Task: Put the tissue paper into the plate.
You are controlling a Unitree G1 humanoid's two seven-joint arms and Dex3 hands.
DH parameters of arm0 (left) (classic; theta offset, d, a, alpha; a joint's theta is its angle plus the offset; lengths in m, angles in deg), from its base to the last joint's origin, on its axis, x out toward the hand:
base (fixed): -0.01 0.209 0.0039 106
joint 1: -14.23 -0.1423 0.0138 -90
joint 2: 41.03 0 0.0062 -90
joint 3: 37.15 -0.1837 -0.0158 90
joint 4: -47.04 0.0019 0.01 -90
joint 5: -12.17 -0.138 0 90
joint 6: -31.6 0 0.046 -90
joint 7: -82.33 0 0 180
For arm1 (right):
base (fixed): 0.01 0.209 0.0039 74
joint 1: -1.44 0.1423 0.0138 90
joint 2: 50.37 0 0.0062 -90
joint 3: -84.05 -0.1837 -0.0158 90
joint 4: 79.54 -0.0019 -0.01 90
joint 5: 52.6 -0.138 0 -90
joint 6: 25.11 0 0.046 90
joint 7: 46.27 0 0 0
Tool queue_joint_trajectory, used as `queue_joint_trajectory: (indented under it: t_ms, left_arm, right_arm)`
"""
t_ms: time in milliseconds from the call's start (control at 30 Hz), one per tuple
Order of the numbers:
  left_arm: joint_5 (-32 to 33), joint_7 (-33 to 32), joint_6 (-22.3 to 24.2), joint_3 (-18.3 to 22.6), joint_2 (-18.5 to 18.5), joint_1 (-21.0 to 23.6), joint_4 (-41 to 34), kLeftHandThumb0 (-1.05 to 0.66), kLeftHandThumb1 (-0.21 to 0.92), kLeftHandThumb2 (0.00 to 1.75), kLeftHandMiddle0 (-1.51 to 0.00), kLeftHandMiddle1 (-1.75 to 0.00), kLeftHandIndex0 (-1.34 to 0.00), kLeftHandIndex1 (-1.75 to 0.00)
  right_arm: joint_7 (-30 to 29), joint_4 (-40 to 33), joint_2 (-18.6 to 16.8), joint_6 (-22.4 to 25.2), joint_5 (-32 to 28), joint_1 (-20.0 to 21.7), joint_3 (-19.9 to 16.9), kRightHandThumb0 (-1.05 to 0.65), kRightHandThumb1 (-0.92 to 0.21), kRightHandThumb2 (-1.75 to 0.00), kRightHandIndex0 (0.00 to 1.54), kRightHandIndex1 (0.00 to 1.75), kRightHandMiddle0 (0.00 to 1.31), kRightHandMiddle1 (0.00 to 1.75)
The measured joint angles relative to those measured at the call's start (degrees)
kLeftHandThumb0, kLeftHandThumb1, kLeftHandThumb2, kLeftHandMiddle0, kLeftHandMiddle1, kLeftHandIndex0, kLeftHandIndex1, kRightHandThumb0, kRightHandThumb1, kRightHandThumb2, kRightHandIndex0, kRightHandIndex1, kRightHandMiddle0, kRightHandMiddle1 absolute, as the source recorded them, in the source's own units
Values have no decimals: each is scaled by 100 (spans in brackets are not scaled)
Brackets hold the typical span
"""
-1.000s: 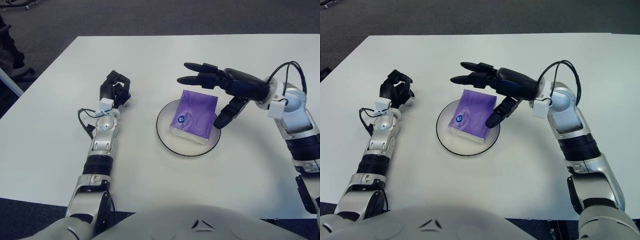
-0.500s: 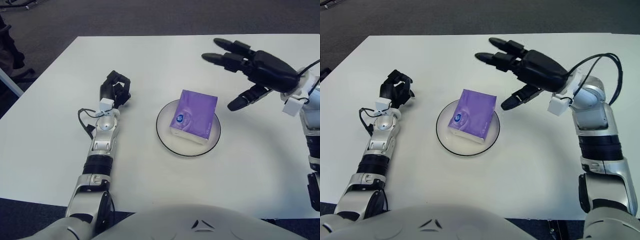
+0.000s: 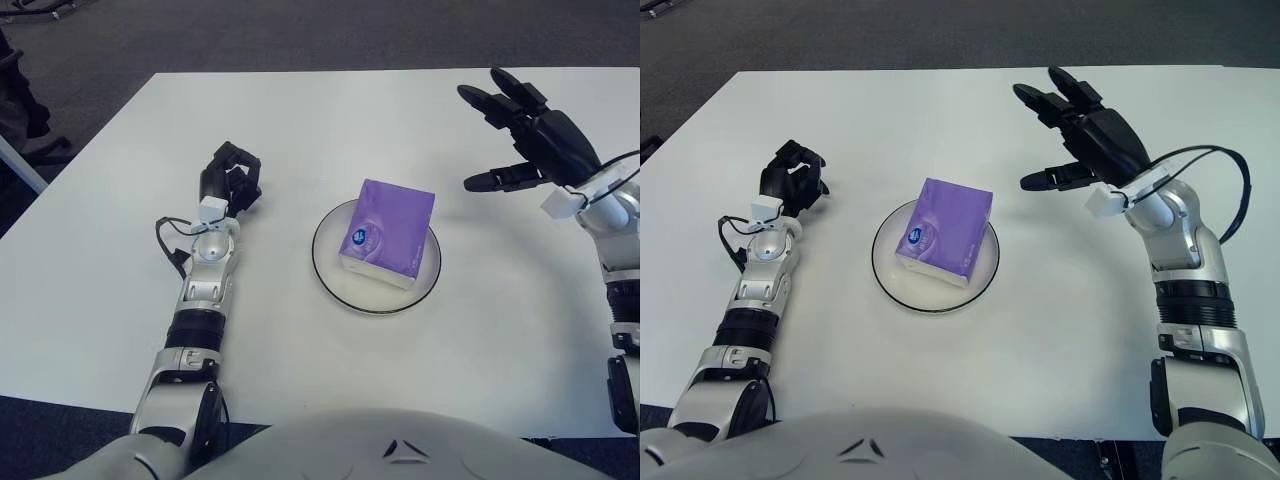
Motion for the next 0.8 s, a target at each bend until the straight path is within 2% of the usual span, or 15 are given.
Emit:
queue_joint_trajectory:
  t_ms: [100, 200, 367, 500, 600, 800]
  left_arm:
    - [0, 1, -1, -3, 17, -1, 19, -38, 92, 50, -90, -175, -63, -170]
    - [1, 2, -3, -9, 23, 2, 28, -38, 92, 50, -91, -175, -63, -170]
    - [1, 4, -22, -16, 28, 4, 46, -38, 92, 50, -91, -175, -63, -170]
    - [2, 5, -45, -19, 32, 4, 64, -39, 92, 49, -91, -175, -63, -170]
    - [2, 5, -51, -20, 38, 5, 85, -39, 92, 49, -91, -175, -63, -170]
    - [1, 6, -82, -25, 52, 6, 111, -39, 92, 49, -91, -175, -63, -169]
  right_arm:
    - [-69, 4, -94, 151, -246, -34, -43, -48, -92, -18, 28, 2, 24, 4]
    - [-14, -166, -299, 550, -738, -184, -125, -52, -92, -22, 32, 3, 25, 4]
    - [100, -725, -663, 1414, -1354, -673, -221, -56, -92, -29, 39, 4, 29, 6]
    - [127, -969, -858, 1876, -1457, -994, -228, -56, -92, -36, 42, 4, 31, 6]
    - [121, -986, -946, 2048, -1476, -1115, -232, -56, -92, -40, 44, 4, 34, 7]
    - [54, -560, -1129, 2055, -1730, -1175, -307, -55, -92, -43, 51, 4, 39, 9]
